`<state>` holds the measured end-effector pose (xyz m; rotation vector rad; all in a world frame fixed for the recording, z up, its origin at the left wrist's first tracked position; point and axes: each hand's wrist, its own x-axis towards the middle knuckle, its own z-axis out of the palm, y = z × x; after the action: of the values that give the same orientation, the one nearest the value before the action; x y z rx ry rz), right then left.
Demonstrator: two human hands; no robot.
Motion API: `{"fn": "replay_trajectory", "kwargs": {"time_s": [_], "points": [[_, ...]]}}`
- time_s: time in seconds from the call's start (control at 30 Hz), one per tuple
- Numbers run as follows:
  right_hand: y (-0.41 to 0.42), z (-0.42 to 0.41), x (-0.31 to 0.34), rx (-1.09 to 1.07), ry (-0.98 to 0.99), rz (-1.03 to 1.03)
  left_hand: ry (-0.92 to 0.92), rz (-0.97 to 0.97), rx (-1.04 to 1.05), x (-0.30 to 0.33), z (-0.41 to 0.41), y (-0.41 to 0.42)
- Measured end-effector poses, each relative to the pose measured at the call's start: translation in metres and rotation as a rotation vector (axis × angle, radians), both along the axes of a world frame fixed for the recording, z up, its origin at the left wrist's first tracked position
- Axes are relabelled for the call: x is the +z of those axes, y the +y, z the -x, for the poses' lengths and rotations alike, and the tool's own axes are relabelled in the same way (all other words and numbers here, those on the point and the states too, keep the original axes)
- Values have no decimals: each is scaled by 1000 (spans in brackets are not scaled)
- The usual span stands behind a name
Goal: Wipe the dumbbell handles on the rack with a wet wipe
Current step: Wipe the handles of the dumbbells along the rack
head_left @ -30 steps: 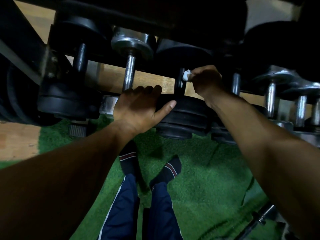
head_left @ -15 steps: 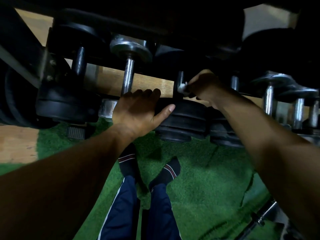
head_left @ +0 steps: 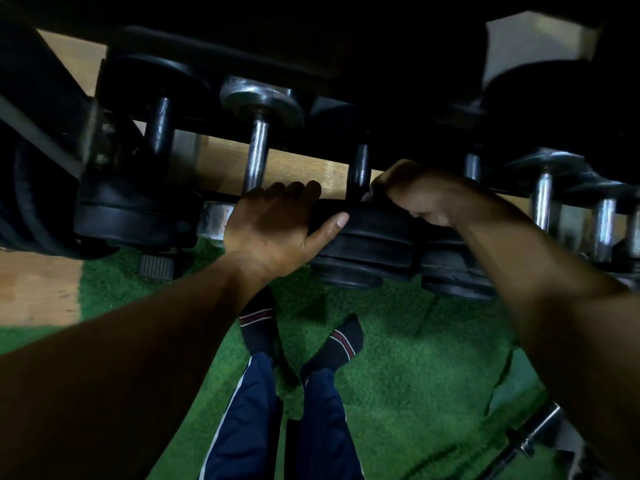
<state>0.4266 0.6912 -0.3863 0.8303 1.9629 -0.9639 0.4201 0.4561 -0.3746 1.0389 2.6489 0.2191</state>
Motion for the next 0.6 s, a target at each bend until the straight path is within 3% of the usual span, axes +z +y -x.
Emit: {"fn": "replay_trajectory", "kwargs": {"time_s": [0.1,0.2,0.27,0.3,0.47,0.6], "points": [[2,-3,-2,-103,12,163,-1,-6,-1,0,0,0],[-2,3,-5,-452,136,288,6,-4,2,-2,0,0],[-5,10,-10,-696,254,293,2,1,1,-3,0,1],[-7,13,-15,-719,319,224,1,4,0,-3,-1,1],[-16,8,-17,-345,598,-255,-5,13,8,-2,-1,1],[-17,3,-8,183,756,-554,-4,22,3,-2,0,1]]}}
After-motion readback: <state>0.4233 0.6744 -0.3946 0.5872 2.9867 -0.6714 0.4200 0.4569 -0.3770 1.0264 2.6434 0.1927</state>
